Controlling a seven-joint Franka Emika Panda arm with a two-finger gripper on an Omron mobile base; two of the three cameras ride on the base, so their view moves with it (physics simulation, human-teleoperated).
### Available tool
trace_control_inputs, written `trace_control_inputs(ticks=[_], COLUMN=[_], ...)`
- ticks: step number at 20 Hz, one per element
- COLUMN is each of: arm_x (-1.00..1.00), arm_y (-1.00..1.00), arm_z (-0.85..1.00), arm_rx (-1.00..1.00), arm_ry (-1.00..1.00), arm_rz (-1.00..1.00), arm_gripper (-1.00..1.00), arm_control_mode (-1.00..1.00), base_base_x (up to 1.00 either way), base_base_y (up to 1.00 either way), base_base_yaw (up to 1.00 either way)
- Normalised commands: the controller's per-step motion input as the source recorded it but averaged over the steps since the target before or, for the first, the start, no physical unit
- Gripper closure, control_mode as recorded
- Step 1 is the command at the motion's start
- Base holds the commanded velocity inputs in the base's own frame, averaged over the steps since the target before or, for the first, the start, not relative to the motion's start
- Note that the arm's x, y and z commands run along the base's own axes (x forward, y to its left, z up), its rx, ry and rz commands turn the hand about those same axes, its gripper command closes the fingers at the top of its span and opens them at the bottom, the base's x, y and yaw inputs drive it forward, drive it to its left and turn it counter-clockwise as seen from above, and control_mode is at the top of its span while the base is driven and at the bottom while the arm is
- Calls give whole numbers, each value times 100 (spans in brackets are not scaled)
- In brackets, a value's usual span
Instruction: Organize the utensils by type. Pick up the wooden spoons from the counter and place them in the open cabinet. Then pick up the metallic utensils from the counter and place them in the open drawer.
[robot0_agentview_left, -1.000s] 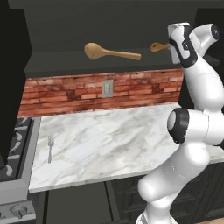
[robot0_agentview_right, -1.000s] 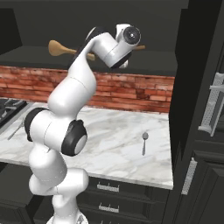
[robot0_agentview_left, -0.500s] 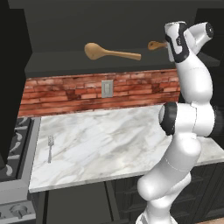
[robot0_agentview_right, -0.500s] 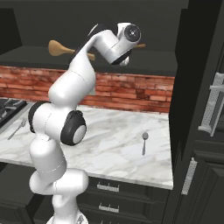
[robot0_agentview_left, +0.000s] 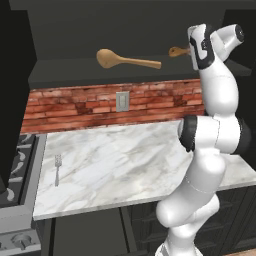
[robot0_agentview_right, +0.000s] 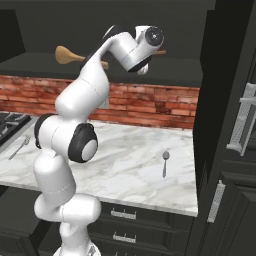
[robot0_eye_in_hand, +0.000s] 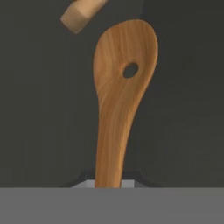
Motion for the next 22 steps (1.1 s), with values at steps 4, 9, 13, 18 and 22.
trace_control_inputs(ticks=[4,9,13,18,22], arm_x=[13,5,0,0,0], arm_y=[4,0,0,0,0], arm_z=[-24,-24,-25,-26,-24], arm_rx=[0,0,0,0,0], arm_ry=[0,0,0,0,1], arm_rz=[3,5,6,8,8], arm_gripper=[-100,-100,-100,-100,-100], arm_control_mode=[-100,-100,-100,-100,-100], base_base_x=[0,0,0,0,0], base_base_y=[0,0,0,0,0], base_base_yaw=[0,0,0,0,0])
